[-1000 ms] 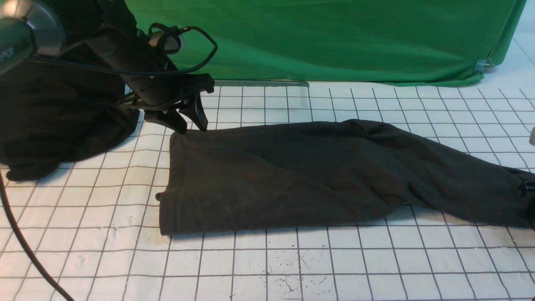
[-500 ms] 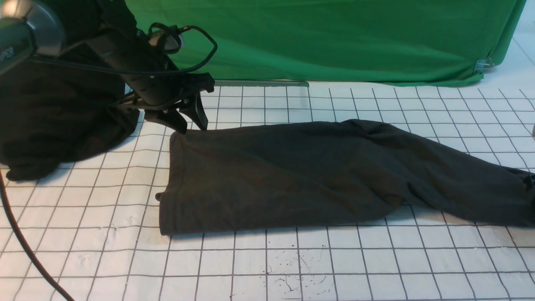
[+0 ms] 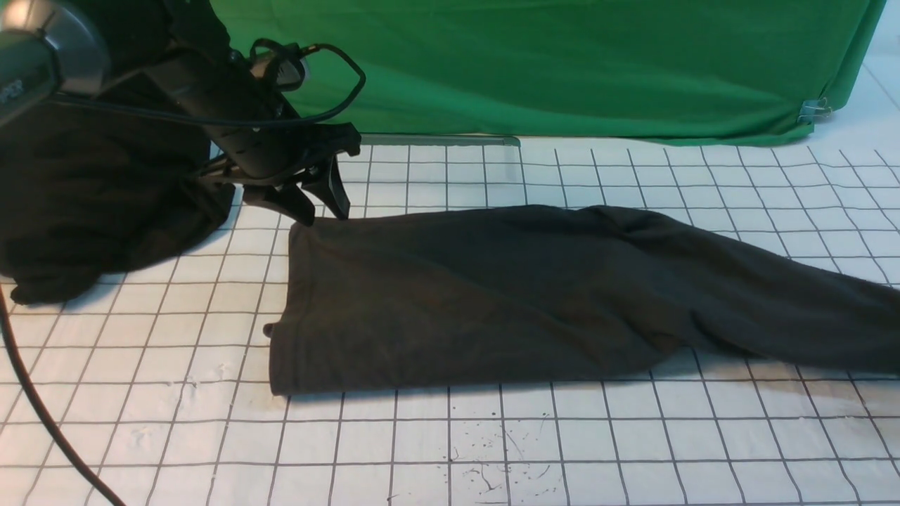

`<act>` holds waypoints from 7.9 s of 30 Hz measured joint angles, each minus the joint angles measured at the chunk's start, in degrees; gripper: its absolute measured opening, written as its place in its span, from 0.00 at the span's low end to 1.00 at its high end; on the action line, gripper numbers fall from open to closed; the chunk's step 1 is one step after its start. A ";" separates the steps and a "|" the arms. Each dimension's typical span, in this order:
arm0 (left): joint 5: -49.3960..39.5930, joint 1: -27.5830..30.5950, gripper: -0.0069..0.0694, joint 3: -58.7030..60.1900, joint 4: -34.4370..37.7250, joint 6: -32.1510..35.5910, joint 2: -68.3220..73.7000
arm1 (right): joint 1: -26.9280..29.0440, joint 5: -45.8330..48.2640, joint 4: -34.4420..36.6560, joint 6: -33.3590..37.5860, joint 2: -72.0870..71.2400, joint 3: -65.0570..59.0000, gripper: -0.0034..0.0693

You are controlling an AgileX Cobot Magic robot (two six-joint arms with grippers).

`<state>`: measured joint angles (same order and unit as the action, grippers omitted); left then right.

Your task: Fold a long-sleeved shirt over a white checkered tablecloth.

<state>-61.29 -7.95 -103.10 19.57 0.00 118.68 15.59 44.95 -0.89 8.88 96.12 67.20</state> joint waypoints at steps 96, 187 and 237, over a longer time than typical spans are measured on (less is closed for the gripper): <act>8.84 -2.33 0.10 35.42 13.50 14.91 -11.87 | -19.66 19.75 -1.39 -14.49 -1.24 28.02 0.06; 14.88 -5.33 0.55 37.07 9.68 7.06 -11.64 | -43.07 -4.21 0.59 -19.75 11.15 -1.37 0.57; 8.29 -14.48 0.58 44.65 4.01 1.51 -23.64 | -43.08 8.09 0.89 -16.27 -7.59 -13.14 0.59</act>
<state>-53.00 -22.43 -58.44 23.58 1.51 95.05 -27.49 53.04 0.00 -7.39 88.52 54.06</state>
